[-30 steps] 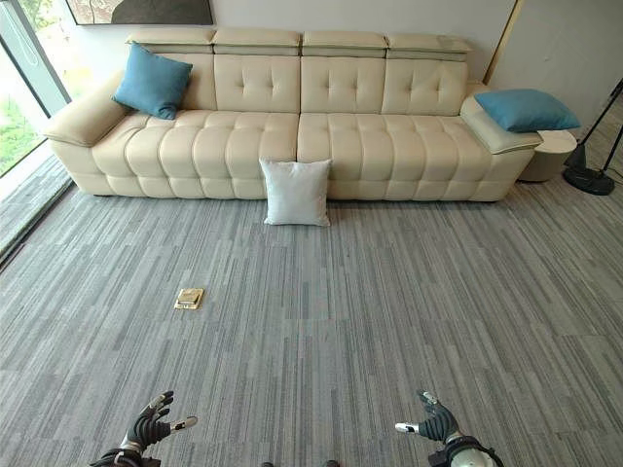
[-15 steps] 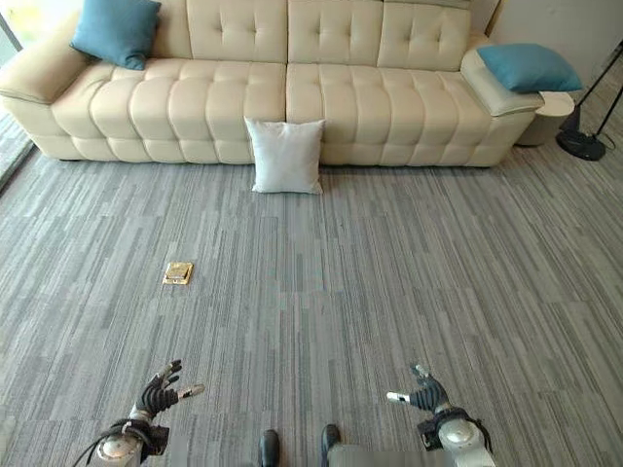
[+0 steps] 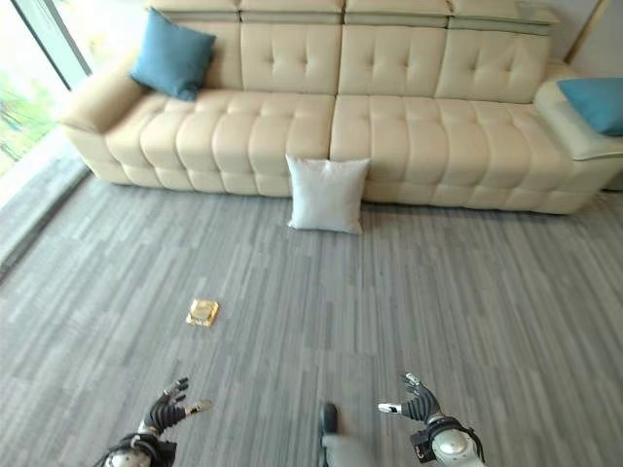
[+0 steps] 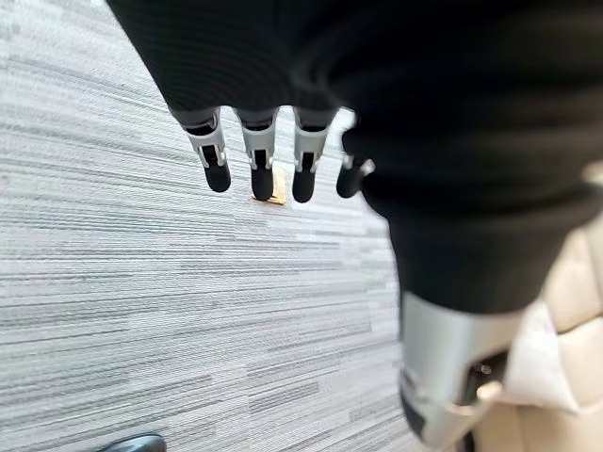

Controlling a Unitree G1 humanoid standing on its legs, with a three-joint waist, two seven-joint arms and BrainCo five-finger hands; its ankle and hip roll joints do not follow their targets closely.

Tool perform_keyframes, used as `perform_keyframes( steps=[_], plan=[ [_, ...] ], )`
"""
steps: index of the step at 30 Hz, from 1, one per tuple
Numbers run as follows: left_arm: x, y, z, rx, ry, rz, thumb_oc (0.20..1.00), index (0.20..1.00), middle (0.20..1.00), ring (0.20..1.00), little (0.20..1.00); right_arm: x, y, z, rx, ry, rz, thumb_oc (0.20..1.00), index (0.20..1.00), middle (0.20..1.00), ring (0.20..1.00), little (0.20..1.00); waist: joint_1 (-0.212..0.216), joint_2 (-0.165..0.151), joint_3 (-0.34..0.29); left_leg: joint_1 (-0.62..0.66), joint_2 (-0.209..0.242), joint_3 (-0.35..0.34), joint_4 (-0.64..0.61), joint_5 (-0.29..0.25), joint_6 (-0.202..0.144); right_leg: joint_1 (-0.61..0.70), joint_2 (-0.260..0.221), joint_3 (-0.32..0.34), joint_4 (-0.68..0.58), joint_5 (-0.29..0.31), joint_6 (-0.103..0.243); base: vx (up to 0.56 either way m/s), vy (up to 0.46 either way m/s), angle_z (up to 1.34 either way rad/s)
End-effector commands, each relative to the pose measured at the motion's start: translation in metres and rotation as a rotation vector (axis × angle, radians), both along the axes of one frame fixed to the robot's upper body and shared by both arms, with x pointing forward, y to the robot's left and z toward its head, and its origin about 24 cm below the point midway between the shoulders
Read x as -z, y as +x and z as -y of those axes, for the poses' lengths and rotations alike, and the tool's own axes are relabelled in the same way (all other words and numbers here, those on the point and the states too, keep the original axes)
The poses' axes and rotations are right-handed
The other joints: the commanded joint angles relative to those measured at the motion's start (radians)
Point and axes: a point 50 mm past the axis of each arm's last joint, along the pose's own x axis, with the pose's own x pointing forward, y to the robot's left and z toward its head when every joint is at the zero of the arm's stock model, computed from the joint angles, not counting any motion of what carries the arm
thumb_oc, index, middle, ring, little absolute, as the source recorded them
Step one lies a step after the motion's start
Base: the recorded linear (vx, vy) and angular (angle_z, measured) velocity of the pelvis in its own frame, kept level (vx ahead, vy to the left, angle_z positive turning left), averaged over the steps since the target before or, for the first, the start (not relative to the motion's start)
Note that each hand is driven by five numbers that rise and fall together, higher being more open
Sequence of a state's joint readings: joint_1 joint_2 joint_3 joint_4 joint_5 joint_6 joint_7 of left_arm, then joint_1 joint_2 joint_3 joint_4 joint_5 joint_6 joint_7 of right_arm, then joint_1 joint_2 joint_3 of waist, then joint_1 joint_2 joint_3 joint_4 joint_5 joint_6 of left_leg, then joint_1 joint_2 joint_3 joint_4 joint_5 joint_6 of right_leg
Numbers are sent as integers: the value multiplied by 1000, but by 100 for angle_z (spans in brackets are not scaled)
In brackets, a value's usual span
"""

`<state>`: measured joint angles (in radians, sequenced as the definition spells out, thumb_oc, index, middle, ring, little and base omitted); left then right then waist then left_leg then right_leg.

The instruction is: Pick up all the scattered cushions and arrange them neatly on the sofa.

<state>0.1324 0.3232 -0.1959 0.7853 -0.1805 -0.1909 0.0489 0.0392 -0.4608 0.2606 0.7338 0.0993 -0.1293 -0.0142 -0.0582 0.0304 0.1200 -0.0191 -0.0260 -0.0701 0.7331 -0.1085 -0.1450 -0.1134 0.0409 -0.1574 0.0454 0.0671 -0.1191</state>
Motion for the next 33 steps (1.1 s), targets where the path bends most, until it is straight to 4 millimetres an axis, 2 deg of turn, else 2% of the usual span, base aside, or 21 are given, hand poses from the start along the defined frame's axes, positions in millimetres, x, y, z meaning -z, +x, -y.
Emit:
perform_keyframes(
  steps=[1, 2, 3, 4, 5, 6, 7, 10, 11, 13, 14, 16, 18, 20, 24, 27, 29, 32, 33],
  plan=[
    [-28, 40, -10, 59, 42, 158, 1000, 1000, 1000, 1000, 1000, -21, 24, 7, 7, -5, 123, 1000, 1000, 1000, 1000, 1000, -19, -71, 56, 27, 24, 68, -302, 79, 59, 21, -67, 42, 38, -122, 153, 485, -226, -33],
    [-29, 41, -8, 79, 43, 162, 1000, 1000, 1000, 1000, 1000, -22, 25, 9, 18, -9, 130, 1000, 1000, 1000, 1000, 1000, 3, -93, 63, -74, 4, 106, -367, -8, 98, 73, -76, 54, 17, -144, 162, 350, -129, -34],
    [-29, 41, -8, 79, 43, 162, 1000, 1000, 1000, 1000, 1000, -22, 25, 9, 18, -9, 130, 1000, 1000, 1000, 1000, 1000, 4, -92, 65, -72, 5, 107, -365, -10, 98, 76, -75, 56, 17, -145, 162, 436, -117, -19],
    [-29, 41, -10, 84, 54, 159, 1000, 1000, 1000, 1000, 1000, -22, 25, 8, 23, -12, 132, 1000, 1000, 1000, 1000, 1000, 24, -104, 74, -153, -5, 124, -439, 2, 104, 119, -69, 71, -3, -163, 165, 361, -36, -26],
    [-30, 40, -12, 79, 60, 158, 1000, 1000, 1000, 1000, 1000, -22, 27, 6, 22, -13, 134, 1000, 1000, 1000, 1000, 1000, 43, -100, 75, -208, -4, 124, -515, 71, 95, 161, -46, 90, -19, -177, 167, 362, -39, -31],
    [-30, 40, -12, 79, 60, 158, 1000, 1000, 1000, 1000, 1000, -22, 27, 6, 22, -13, 134, 1000, 1000, 1000, 1000, 1000, 44, -102, 78, -204, -5, 125, -518, 72, 95, 165, -47, 91, -20, -178, 167, 552, 62, -89],
    [-26, 37, -14, 69, 64, 138, 1000, 1000, 1000, 1000, 1000, -17, 24, 4, 20, -16, 113, 1000, 1000, 1000, 1000, 1000, 63, -98, 73, -226, 16, 139, -617, 157, 89, 217, -27, 121, -31, -196, 172, 361, 65, -107],
    [-26, 36, -14, 65, 66, 135, 1000, 1000, 1000, 1000, 1000, -16, 23, 4, 22, -18, 105, 1000, 1000, 1000, 1000, 1000, 68, -101, 69, -238, 22, 153, -624, 167, 88, 233, -27, 129, -33, -201, 173, 381, 114, -96],
    [-23, 31, -18, 56, 73, 112, 1000, 1000, 1000, 1000, 1000, -12, 20, 3, 19, -11, 86, 1000, 1000, 1000, 1000, 1000, 73, -100, 41, -213, 31, 180, -653, 164, 107, 271, -34, 146, -19, -224, 184, 409, 170, -50],
    [-22, 28, -19, 49, 78, 103, 1000, 1000, 1000, 1000, 1000, -12, 19, 2, 15, -12, 85, 1000, 1000, 1000, 1000, 1000, 75, -106, 35, -209, 24, 178, -636, 161, 113, 277, -46, 151, -3, -222, 189, 384, 178, -29],
    [-21, 27, -20, 47, 87, 97, 1000, 1000, 1000, 1000, 1000, -12, 20, 0, 5, -8, 85, 1000, 1000, 1000, 1000, 1000, 78, -111, 25, -203, 15, 178, -627, 146, 123, 275, -60, 160, 15, -217, 203, 422, 241, -29],
    [-25, 32, -24, 37, 94, 115, 1000, 1000, 1000, 1000, 1000, -14, 27, -9, -34, -2, 96, 1000, 1000, 1000, 1000, 1000, 82, -124, 31, -157, -7, 192, -629, 107, 161, 196, -98, 175, 204, -123, 262, 353, 223, -30],
    [-27, 35, -26, 34, 100, 124, 1000, 1000, 1000, 1000, 1000, -17, 34, -14, -40, 10, 118, 1000, 1000, 1000, 1000, 1000, 79, -115, 31, -126, -6, 195, -636, 85, 176, 139, -115, 160, 289, -67, 293, 220, 120, -4],
    [-27, 35, -26, 35, 101, 126, 1000, 1000, 1000, 1000, 1000, -17, 35, -17, -43, 20, 124, 1000, 1000, 1000, 1000, 1000, 77, -112, 32, -98, -11, 191, -645, 74, 180, 123, -122, 147, 303, -63, 294, 220, 94, 16],
    [-28, 37, -25, 38, 99, 131, 1000, 1000, 1000, 1000, 1000, -17, 38, -19, -55, 17, 118, 1000, 1000, 1000, 1000, 1000, 59, -85, 34, -2, -22, 154, -683, 36, 188, 22, -108, 55, 222, -115, 248, 292, 53, 24],
    [-27, 38, -23, 33, 96, 127, 1000, 1000, 1000, 1000, 1000, -15, 39, -21, -66, 12, 109, 1000, 1000, 1000, 1000, 1000, 48, -81, 52, 40, -30, 134, -694, 23, 185, -35, -97, 7, 162, -102, 241, 198, -31, 14],
    [-25, 38, -22, 34, 95, 121, 1000, 1000, 1000, 1000, 1000, -14, 37, -21, -66, 11, 99, 1000, 1000, 1000, 1000, 1000, 33, -81, 65, 65, -34, 114, -694, 13, 182, -68, -84, 10, 148, -91, 245, 201, -66, 17],
    [-21, 32, -19, 63, 100, 98, 1000, 1000, 1000, 1000, 1000, -9, 27, -17, -43, 13, 76, 1000, 1000, 1000, 1000, 1000, 29, -94, 54, 82, -51, 91, -677, -15, 169, -11, -74, 41, 70, -91, 232, 211, -118, 42],
    [-20, 30, -19, 61, 96, 90, 1000, 1000, 1000, 1000, 1000, -8, 24, -14, -29, 14, 69, 1000, 1000, 1000, 1000, 1000, 30, -98, 50, 78, -53, 91, -657, -23, 154, 8, -78, 37, 49, -89, 225, 191, -140, 90]
  ],
)
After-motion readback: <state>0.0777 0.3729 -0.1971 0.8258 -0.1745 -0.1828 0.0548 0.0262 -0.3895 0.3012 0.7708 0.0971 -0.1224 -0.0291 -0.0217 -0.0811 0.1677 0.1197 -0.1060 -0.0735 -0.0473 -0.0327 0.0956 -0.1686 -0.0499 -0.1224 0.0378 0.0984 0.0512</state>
